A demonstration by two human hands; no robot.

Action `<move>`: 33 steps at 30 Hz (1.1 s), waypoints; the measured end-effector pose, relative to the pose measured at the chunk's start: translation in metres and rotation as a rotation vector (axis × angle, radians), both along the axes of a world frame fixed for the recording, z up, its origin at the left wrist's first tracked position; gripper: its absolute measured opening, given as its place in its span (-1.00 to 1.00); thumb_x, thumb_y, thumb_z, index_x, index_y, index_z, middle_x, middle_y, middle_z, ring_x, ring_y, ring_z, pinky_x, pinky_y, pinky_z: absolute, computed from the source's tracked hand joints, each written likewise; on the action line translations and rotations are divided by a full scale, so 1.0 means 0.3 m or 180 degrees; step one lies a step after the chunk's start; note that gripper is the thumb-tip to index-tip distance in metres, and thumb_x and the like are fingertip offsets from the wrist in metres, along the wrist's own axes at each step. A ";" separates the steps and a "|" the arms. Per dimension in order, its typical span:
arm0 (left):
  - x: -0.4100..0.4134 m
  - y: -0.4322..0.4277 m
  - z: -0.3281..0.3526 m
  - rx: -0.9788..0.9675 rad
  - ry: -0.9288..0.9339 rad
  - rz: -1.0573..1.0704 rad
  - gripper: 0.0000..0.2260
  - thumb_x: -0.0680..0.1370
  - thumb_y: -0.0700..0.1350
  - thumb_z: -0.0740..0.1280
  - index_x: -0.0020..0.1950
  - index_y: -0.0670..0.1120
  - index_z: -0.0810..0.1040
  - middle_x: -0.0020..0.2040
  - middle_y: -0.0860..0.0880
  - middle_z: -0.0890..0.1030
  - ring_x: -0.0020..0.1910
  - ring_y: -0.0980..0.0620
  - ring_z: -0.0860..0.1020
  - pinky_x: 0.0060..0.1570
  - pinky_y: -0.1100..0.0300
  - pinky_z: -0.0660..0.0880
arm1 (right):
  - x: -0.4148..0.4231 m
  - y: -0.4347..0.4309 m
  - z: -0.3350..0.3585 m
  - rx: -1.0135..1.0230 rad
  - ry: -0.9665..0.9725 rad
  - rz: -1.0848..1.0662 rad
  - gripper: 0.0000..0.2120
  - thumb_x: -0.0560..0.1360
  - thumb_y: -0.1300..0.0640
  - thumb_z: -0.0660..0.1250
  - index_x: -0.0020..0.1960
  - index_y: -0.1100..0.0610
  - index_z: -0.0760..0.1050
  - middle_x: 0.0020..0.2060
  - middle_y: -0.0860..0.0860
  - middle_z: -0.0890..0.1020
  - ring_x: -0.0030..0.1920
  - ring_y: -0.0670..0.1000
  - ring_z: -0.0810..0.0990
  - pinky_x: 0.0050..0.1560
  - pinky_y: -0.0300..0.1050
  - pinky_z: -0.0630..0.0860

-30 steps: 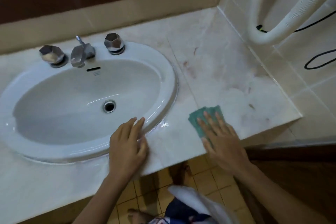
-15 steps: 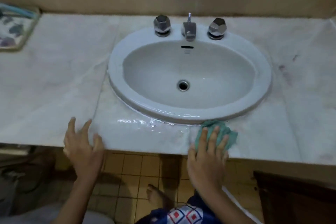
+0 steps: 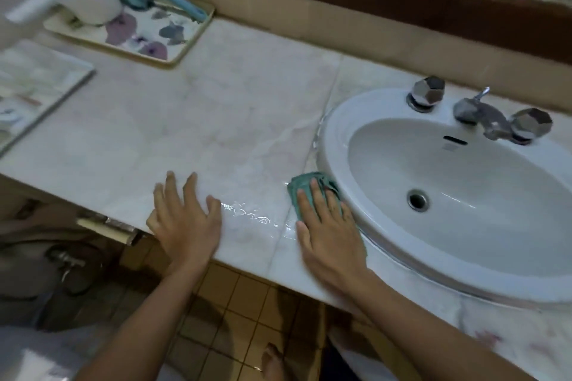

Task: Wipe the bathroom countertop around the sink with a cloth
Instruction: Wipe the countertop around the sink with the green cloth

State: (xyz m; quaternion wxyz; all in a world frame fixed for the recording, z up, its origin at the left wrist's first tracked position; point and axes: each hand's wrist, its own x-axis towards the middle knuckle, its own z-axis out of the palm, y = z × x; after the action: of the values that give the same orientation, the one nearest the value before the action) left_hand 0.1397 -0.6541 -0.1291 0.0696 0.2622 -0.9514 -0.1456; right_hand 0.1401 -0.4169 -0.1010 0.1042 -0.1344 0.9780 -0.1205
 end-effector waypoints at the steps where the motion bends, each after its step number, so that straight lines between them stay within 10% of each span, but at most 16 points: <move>1: 0.001 -0.002 -0.005 -0.0004 0.0024 0.0013 -0.53 0.53 0.07 0.18 0.44 0.02 0.33 0.53 -0.09 0.22 0.50 -0.16 0.15 0.27 -0.17 0.23 | -0.062 -0.044 -0.004 0.0009 0.0046 -0.0022 -0.44 0.62 -0.11 -0.13 0.56 -0.08 -0.24 0.55 -0.06 -0.21 0.54 0.00 -0.22 0.50 -0.01 -0.22; 7: -0.007 -0.005 -0.014 0.0036 0.0108 0.0131 -0.54 0.60 0.19 0.00 0.45 0.07 0.31 0.55 -0.04 0.20 0.52 -0.09 0.11 0.29 -0.12 0.19 | -0.344 -0.357 -0.030 -0.0101 0.0069 -0.0475 -0.44 0.62 -0.05 -0.11 0.58 0.01 -0.16 0.57 0.04 -0.16 0.55 0.06 -0.19 0.52 0.08 -0.16; 16: 0.000 -0.008 -0.011 0.0506 0.0686 0.0239 -0.53 0.62 0.14 -0.05 0.38 0.02 0.47 0.53 0.00 0.29 0.53 -0.03 0.17 0.33 -0.06 0.17 | 0.114 -0.110 -0.029 0.0031 0.0142 0.0877 -0.45 0.60 -0.08 -0.07 0.56 -0.15 -0.11 0.57 -0.11 -0.10 0.55 -0.01 -0.12 0.47 -0.02 -0.02; 27: -0.018 -0.249 0.058 0.0967 0.0814 -0.0111 -0.61 0.45 0.07 0.19 0.20 0.03 0.60 0.44 0.02 0.37 0.38 -0.04 0.32 0.24 -0.03 0.26 | -0.551 -0.512 -0.027 0.0251 0.0138 -0.0816 -0.42 0.61 -0.03 -0.07 0.58 0.05 -0.14 0.57 0.09 -0.13 0.55 0.14 -0.16 0.50 0.16 -0.03; 33: -0.189 -0.698 0.056 0.0410 0.0420 0.0090 -0.62 0.53 -0.04 0.25 0.35 0.00 0.48 0.50 -0.01 0.28 0.44 -0.12 0.22 0.34 -0.16 0.19 | -0.133 -0.878 -0.019 -0.0334 0.0138 0.0796 -0.37 0.55 -0.03 0.08 0.57 0.00 -0.03 0.57 0.03 -0.04 0.55 0.11 -0.08 0.49 0.14 0.02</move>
State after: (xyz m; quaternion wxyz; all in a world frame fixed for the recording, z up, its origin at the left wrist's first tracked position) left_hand 0.0832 -0.8634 -0.1123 0.1173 0.2694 -0.9296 -0.2224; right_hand 0.1002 -0.6803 -0.1066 0.0901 -0.2630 0.9481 -0.1545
